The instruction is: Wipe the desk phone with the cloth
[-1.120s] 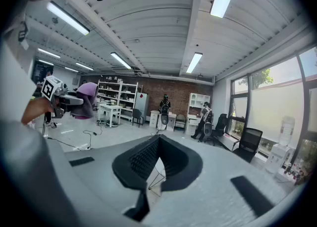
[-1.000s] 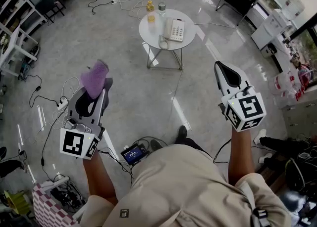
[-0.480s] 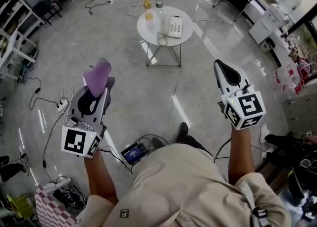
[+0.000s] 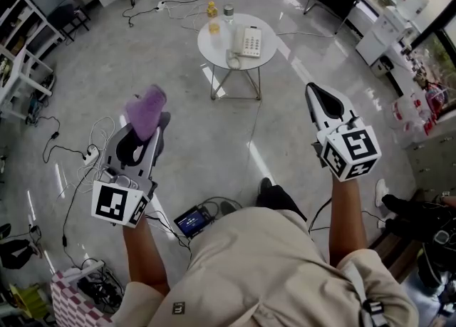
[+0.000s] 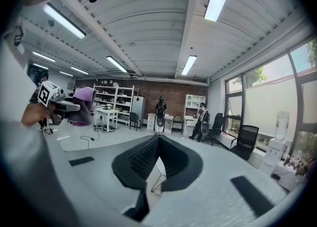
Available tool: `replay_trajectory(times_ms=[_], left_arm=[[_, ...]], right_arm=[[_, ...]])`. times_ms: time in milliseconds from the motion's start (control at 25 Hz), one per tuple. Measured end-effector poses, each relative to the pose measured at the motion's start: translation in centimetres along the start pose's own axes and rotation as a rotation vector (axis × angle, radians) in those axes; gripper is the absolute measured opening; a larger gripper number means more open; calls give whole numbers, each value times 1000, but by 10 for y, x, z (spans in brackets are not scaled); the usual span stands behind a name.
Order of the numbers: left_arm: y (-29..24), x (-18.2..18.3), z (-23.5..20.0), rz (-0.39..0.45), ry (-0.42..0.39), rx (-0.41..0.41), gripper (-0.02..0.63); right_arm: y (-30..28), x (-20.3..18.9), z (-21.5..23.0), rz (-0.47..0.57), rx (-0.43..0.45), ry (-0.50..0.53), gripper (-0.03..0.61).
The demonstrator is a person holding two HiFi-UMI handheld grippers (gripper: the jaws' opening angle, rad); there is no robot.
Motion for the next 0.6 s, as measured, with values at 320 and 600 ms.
replay_trajectory(times_ms=[320,600], left_arm=[[-40,-6,8,-38,15,17,91],[-116,-3,5,-82,24,65,91]], right_arm=[[-33,-1,45,6,16,-12,-8],[-96,1,110,1,85,-33,-8]])
Point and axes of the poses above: the fingertips, and each gripper's own axes: y backward along the fingers, z to its right, x out of its top, the point moved 7 cm from there along y, backward along the fingers, and after that the axes turned 10 degrees about -y, right-handed, at the moved point
